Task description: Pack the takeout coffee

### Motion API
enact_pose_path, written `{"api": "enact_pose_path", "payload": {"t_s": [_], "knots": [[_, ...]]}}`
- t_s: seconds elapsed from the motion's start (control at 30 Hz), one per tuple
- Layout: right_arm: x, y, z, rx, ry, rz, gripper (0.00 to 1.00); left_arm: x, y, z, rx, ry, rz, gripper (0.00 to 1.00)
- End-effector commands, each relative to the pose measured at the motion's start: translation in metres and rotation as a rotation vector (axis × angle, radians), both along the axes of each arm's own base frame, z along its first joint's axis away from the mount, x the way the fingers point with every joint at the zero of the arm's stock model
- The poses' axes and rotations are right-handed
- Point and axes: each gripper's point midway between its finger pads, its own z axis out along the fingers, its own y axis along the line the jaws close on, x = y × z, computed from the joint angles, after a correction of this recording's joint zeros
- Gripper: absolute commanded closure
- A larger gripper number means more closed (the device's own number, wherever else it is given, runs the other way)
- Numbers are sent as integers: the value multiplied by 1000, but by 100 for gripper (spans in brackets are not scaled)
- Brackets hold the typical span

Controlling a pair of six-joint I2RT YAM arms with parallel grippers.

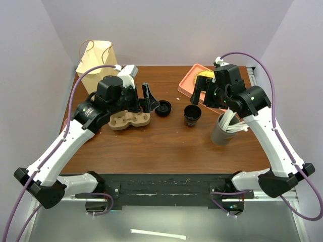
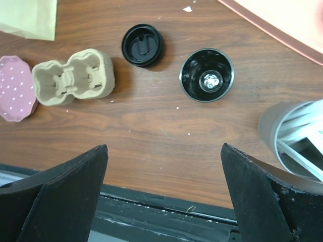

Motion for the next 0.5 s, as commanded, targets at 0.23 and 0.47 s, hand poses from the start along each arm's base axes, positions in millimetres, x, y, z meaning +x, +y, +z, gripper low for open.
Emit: {"api": "enact_pose_path", "payload": {"t_s": [0.23,0.47], "knots": [[5,-50,-26,-217,7,-177,4,10,2,-14,35,-67,2,0],[22,-51,-81,-438,160,-80,32,7,6,-31,42,-24,25,0]]}}
